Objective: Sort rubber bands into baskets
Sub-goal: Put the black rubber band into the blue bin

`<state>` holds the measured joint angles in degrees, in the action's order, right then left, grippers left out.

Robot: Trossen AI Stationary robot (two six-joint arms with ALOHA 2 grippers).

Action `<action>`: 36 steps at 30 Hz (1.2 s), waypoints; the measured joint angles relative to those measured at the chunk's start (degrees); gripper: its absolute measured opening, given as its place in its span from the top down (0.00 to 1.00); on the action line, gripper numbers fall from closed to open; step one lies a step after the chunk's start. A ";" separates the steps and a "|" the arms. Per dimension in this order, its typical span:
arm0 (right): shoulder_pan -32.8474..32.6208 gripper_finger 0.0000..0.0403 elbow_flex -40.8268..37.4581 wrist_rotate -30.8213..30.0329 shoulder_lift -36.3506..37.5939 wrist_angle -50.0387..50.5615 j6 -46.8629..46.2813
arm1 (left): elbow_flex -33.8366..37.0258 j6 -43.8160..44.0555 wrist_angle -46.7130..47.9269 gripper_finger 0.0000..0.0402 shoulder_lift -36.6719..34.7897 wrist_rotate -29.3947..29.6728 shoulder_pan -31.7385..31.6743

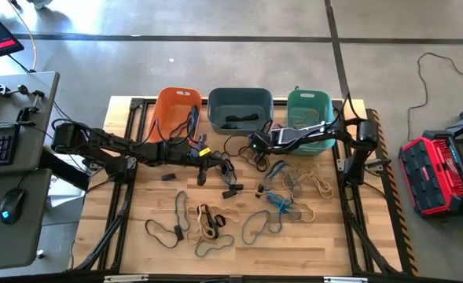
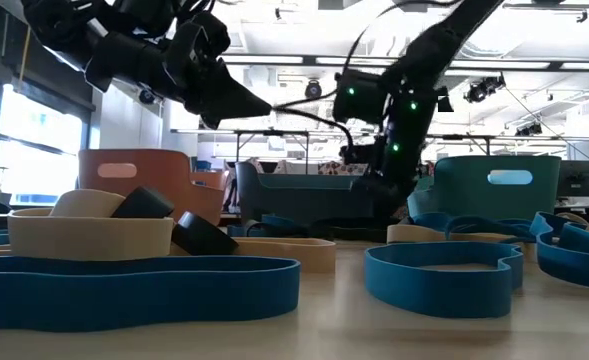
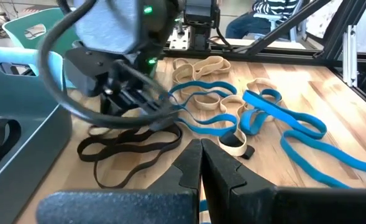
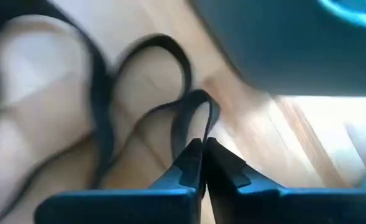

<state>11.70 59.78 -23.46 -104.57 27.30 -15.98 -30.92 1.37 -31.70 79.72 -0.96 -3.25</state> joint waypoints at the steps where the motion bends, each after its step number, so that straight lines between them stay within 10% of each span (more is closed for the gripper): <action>1: -0.93 0.99 0.83 0.02 0.00 0.75 0.01 | 0.00 0.00 0.00 1.00 0.00 0.00 -0.01; 17: -5.29 1.00 15.19 -1.48 0.09 7.31 3.59 | 0.00 -0.39 -1.23 1.00 0.00 0.16 2.84; 36: 12.10 1.00 35.19 2.18 -9.37 12.72 11.01 | 0.00 -0.52 -1.10 1.00 -0.02 0.40 4.02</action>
<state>23.80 94.97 -21.28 -113.95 40.02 -4.96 -30.92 0.84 -32.81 79.70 -0.56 0.78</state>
